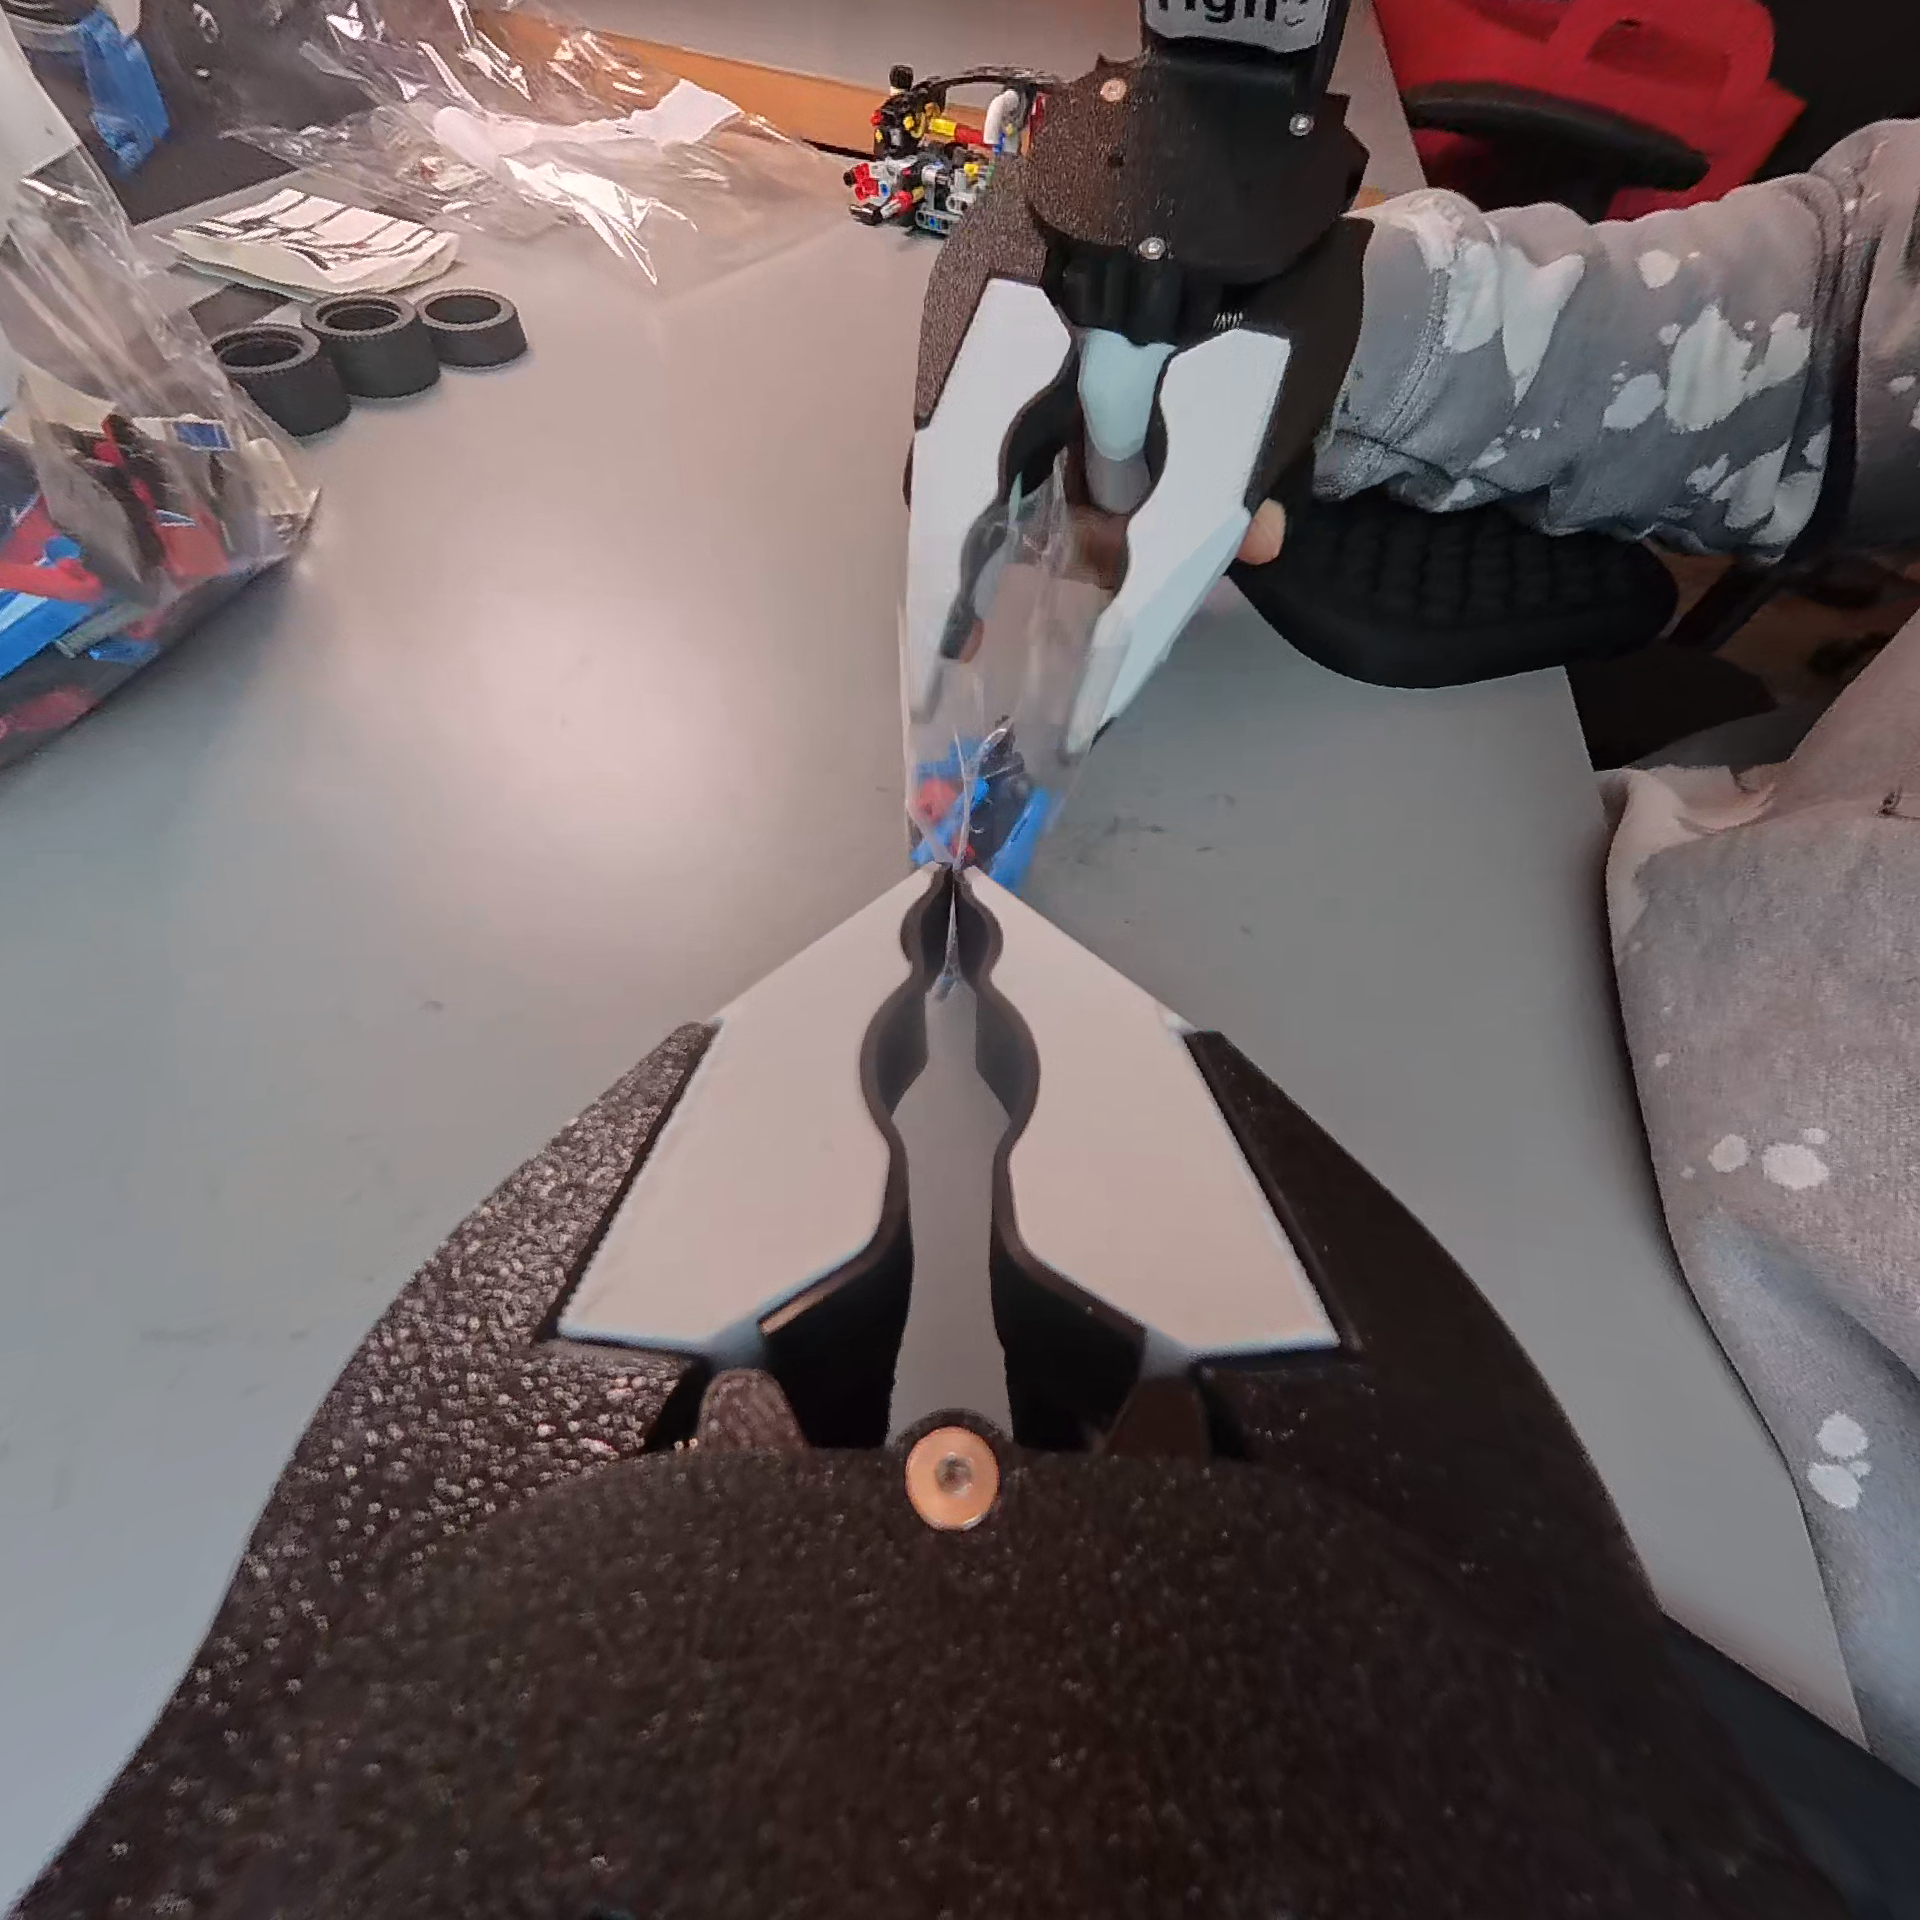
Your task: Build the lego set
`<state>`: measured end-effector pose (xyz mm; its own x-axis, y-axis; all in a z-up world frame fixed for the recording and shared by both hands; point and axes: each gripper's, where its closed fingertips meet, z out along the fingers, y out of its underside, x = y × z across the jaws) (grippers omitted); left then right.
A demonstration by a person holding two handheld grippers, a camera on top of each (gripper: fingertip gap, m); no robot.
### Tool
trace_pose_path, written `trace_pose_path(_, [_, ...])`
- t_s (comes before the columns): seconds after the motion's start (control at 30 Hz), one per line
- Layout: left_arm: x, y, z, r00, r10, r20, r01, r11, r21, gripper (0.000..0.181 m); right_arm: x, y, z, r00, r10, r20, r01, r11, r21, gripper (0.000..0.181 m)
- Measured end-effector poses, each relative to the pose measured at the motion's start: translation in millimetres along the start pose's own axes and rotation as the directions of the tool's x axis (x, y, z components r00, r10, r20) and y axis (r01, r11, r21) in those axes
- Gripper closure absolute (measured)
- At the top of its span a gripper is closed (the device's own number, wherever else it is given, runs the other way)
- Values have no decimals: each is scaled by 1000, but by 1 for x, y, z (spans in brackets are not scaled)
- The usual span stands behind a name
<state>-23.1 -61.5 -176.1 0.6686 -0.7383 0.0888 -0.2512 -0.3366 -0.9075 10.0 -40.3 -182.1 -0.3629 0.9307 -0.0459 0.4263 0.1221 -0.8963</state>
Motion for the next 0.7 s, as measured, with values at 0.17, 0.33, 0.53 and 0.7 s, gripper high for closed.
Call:
trace_pose_path(0.17, [11,-1,-5,999,30,-41,-29,1000,10,151,-7,-2,-4,986,-167,-17,167,986,-10,181])
trace_pose_path(0.33, [35,6,12,983,169,-70,-172,984,-48,131,-32,12,-2,940,-340,-14,340,940,-24,181])
trace_pose_path(0.53, [56,21,22,961,223,-166,-246,960,-136,181,-44,31,-5,940,-338,35,340,937,-85,181])
trace_pose_path(0.7, [42,49,33,994,-29,-102,-11,930,-368,181,-44,52,-6,996,-2,91,23,973,-232,181])
